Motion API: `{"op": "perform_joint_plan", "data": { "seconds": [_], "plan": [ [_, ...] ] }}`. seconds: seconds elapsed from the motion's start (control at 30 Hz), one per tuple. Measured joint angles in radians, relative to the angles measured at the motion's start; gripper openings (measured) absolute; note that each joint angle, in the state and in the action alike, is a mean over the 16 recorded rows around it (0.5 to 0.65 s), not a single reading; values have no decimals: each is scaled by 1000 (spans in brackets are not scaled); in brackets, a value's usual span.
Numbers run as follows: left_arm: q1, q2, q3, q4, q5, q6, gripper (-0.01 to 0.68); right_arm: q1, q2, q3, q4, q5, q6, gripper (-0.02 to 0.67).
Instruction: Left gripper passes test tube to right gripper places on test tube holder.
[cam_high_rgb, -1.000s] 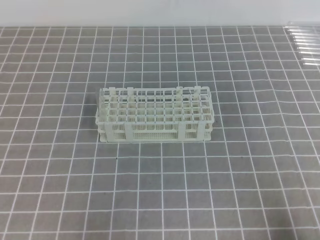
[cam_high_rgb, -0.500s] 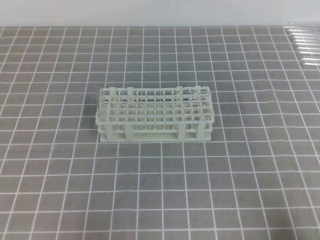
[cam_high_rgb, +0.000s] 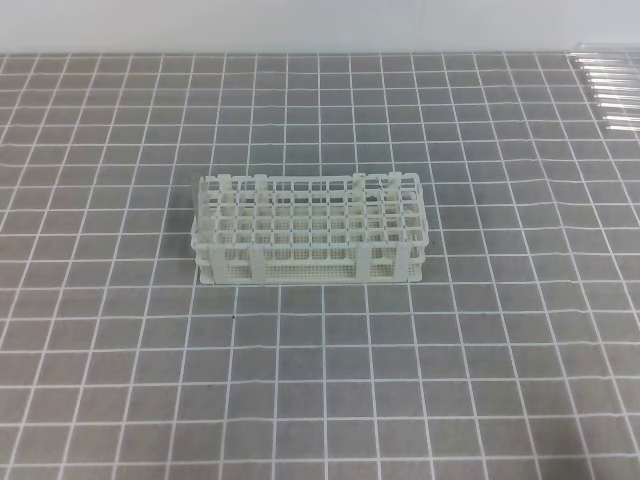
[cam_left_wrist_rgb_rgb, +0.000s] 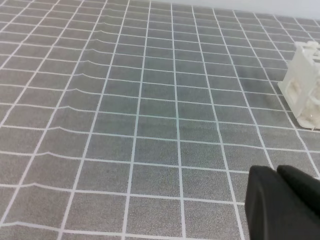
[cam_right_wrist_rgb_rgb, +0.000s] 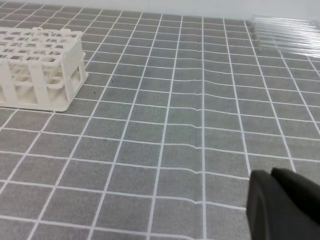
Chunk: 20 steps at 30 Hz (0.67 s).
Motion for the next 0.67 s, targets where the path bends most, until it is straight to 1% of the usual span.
{"op": "perform_joint_plan", "data": {
  "seconds": [0.67],
  "plan": [
    [0, 9, -1, 0, 3, 0, 0, 0, 2, 0, 0, 0, 0, -1]
  ]
}}
